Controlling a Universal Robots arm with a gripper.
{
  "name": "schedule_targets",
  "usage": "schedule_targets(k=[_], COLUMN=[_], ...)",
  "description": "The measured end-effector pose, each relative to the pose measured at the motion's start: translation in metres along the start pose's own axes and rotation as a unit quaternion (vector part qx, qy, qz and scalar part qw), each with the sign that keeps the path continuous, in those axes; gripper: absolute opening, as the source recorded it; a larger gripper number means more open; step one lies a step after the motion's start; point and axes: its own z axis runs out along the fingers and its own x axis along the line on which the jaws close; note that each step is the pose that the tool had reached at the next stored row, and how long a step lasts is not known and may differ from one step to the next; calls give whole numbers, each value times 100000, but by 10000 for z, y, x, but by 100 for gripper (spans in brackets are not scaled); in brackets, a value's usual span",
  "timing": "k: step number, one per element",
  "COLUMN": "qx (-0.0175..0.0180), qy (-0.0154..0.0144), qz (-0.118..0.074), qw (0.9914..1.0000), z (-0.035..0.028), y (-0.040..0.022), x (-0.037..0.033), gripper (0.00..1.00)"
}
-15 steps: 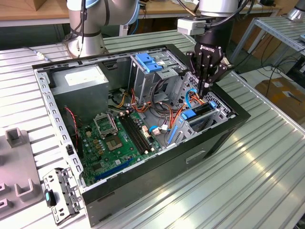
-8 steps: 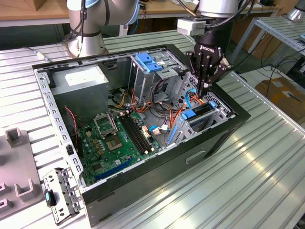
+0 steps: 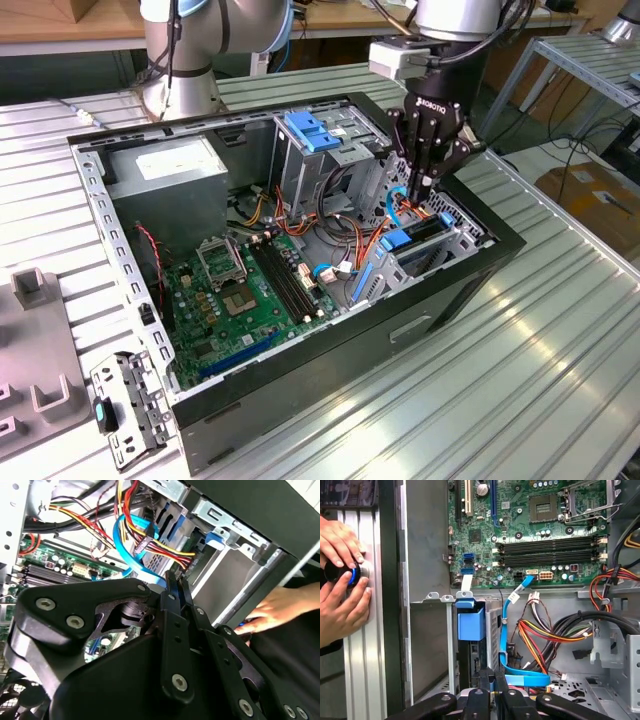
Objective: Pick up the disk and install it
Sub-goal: 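Insert the second disk wire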
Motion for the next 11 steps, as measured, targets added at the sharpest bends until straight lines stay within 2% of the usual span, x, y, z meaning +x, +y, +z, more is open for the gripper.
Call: schedule_targets(k=[1,3,5,6,11], qx=[-23,-65,-78,-82,-50], qy=[-707,-1856,-2817,-2892,-2905], qz=[-2,-6,2,4,-12], qw=[99997,99983,99960,99958,99958], z=[7,16,25,26,27], y=[0,-1,-1,-1,0], x=[18,49,79,84,86], gripper=[16,16,16,16,16])
